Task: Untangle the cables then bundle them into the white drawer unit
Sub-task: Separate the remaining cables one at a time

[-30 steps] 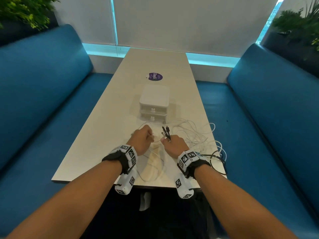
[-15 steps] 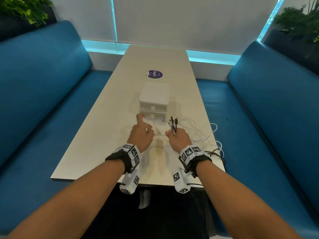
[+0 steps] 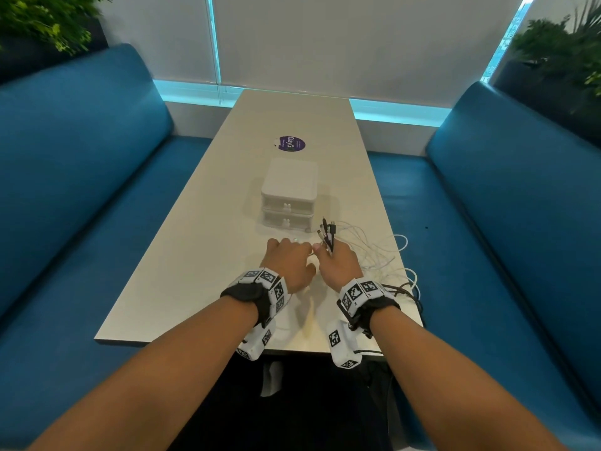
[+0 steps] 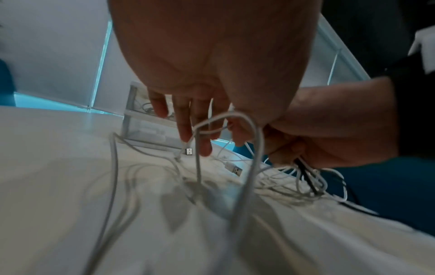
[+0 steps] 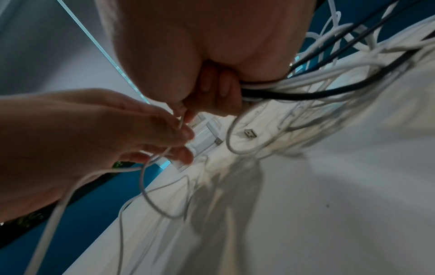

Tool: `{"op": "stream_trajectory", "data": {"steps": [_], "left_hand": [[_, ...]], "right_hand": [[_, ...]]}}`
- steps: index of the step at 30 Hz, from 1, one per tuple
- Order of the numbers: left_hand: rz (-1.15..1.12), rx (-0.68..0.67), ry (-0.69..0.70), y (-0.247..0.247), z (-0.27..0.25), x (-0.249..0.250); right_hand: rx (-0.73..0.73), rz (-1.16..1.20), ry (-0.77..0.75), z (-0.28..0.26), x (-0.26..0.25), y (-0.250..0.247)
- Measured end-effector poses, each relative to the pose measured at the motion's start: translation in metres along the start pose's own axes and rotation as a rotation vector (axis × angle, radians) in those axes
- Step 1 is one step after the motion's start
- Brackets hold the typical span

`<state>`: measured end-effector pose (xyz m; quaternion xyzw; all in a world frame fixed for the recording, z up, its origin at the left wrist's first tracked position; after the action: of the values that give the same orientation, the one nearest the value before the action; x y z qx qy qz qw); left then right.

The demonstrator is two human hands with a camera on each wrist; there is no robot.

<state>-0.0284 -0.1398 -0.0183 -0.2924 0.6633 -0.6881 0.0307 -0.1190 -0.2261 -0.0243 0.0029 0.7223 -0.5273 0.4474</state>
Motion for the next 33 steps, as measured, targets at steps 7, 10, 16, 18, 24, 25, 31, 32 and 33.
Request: {"op": "stream_trajectory", "data": {"steps": [7,10,16,18,24,25,31,32,33], "left_hand": [[0.339,-0.056,-0.01,-0.012,0.0,-0.01],[0.336,-0.059,0.033,-0.012,0.0,-0.012],[0.329,-0.155,0.05,-0.003,-0.004,-0.007],[0.382,-0.193,0.049,-0.009,-0.007,-0.014],[0.463,-0.226,-0.007,-0.031,-0.016,-0.055],[0.492,-0.224,0.017,-0.03,-0.016,-0.052],[0.393,-0.189,0.14,-0.015,-0.016,-0.012],[0.381,-0.22,0.116,-0.012,-0.015,-0.011],[0.365,-0.242,0.079,-0.01,-0.016,-0.01]], "right_hand": [[0.047,-0.029,0.068,0.008,0.007,-0.011],[-0.019,0.046,0.043,0.01,0.003,-0.008],[-0.054,-0.115,-0.02,0.008,0.009,-0.004],[-0.032,-0.253,0.003,0.01,0.018,-0.008],[0.064,-0.267,0.091,0.023,0.042,-0.031],[0.052,-0.261,0.07,0.023,0.038,-0.029],[-0.029,-0.161,0.009,0.015,0.025,-0.011],[-0.03,-0.133,-0.01,0.013,0.024,-0.012],[-0.031,-0.106,-0.033,0.011,0.023,-0.013]]}}
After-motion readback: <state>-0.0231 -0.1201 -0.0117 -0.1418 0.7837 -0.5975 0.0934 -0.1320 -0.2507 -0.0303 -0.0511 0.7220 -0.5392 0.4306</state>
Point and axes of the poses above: each hand's wrist, its own z-axis towards the middle knuckle, its own y-axis out of the palm, x = y × z, the point moved 3 cm from there along z, towards the middle knuckle, and after that the axes turned 10 degrees about -z, right-handed, at the moved point
